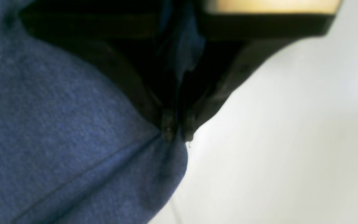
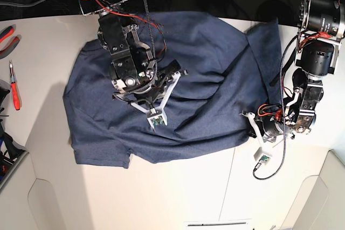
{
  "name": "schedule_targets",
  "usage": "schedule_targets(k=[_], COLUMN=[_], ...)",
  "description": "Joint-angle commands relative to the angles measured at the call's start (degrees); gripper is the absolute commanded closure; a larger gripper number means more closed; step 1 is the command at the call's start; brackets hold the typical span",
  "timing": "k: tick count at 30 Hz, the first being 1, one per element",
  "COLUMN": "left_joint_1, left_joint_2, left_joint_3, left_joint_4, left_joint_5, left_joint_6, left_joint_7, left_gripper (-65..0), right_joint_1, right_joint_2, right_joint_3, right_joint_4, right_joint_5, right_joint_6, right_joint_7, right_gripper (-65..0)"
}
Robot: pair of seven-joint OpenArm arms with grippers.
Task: Layout the t-shirt on the table in an organized manner, then fold the t-shirt properly
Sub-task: 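Release the edge and move the left gripper back onto the shirt, then grasp the bunched shirt fabric with the left gripper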
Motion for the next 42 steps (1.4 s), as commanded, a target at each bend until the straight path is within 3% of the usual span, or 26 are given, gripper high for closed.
schedule_targets(k=[1,5,7,12,18,21,25,28,29,31,33,39,42], left_joint_1=[-2.34,-3.76,-3.91,-3.10,-0.26,2.69,7.85,11.78,12.98,15.04,16.65,17.35,17.25], left_joint_2=[-1.18,-2.47,-2.89,-2.89,-2.86,-2.84,-1.66,0.07,0.59,1.36,1.77,1.88,1.92], left_joint_3=[-0.31,-0.31,-0.31,-0.31,-0.31,-0.28,-0.31,-0.28,-0.28,-0.28,-0.28,-1.29,-4.48], left_joint_4=[0.87,1.36,3.26,11.76,26.38,31.52,32.50,32.48,32.48,32.48,32.48,35.45,41.29], left_joint_5=[-0.24,-1.53,-6.21,-27.67,-57.59,-65.64,-64.04,-51.58,-47.06,-40.02,-36.61,-43.89,-44.54], left_joint_6=[0.59,0.00,-2.71,-13.27,-13.45,-13.45,-13.45,-13.45,-13.45,-13.45,-13.45,-13.45,-13.45], left_joint_7=[-1.27,1.01,5.38,22.47,42.75,47.17,46.66,40.98,38.51,33.97,30.77,31.80,31.50], left_gripper=[0.0,0.0,0.0,0.0,0.0,0.0,0.0,0.0,-2.2,-18.0,-23.3,-23.3,-23.3], right_joint_1=[0.44,-2.43,-3.26,-3.34,-3.34,-3.34,-3.37,-3.34,-3.34,-3.32,-3.34,-3.37,-3.34], right_joint_2=[-0.13,1.25,1.92,2.49,2.47,2.49,2.60,2.64,2.62,2.62,2.62,2.64,2.64], right_joint_3=[0.00,0.00,0.00,0.00,0.00,0.00,0.00,0.00,0.00,0.00,0.00,0.00,0.00], right_joint_4=[1.14,1.14,1.05,0.50,0.50,0.50,0.50,0.50,0.50,0.50,0.50,0.50,0.50], right_joint_5=[-0.09,0.35,0.76,0.92,0.92,0.92,0.92,0.92,0.92,0.92,0.92,0.90,0.92], right_joint_6=[-0.02,-0.02,-0.04,-0.09,-0.07,-0.07,-0.07,-0.04,-0.04,-0.04,-0.04,-0.04,-0.04], right_joint_7=[1.38,1.88,3.34,3.72,3.72,3.72,3.72,3.74,3.76,3.76,3.76,3.76,3.76], right_gripper=[-2.1,-2.1,-2.1,-2.1,-2.1,-2.1,-2.1,-2.1,-2.1,-2.1,-2.1,-2.1,-2.1])
